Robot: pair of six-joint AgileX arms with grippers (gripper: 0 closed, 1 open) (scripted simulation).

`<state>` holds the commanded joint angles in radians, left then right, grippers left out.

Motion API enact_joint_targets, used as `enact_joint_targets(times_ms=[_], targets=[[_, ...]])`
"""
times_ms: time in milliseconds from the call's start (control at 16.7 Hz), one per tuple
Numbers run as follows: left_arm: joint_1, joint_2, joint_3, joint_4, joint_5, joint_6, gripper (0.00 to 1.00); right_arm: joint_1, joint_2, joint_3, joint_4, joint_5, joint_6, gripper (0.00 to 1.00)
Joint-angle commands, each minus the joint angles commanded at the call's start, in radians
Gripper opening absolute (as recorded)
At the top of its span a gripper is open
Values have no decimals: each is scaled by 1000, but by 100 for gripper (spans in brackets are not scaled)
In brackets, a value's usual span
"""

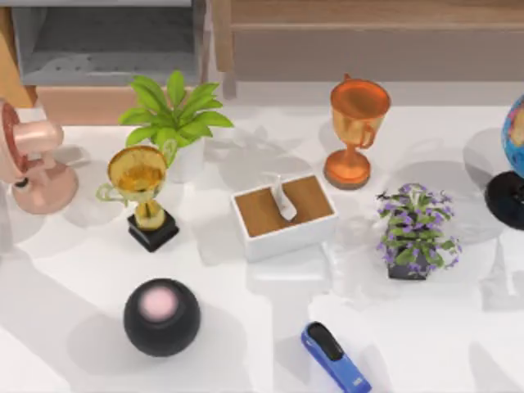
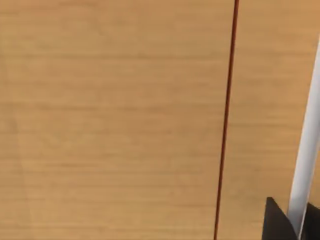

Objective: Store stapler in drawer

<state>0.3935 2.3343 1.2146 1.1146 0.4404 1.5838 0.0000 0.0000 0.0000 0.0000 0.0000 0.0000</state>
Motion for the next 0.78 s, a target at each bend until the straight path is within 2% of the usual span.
enact_joint_targets(times_ms=[360,780], targets=[[9,-1,-18,0,4,-6,0,0,0,0,0,0,0,100],[67,-107,-257,124,63,-3,0,0,0,0,0,0,0,100]])
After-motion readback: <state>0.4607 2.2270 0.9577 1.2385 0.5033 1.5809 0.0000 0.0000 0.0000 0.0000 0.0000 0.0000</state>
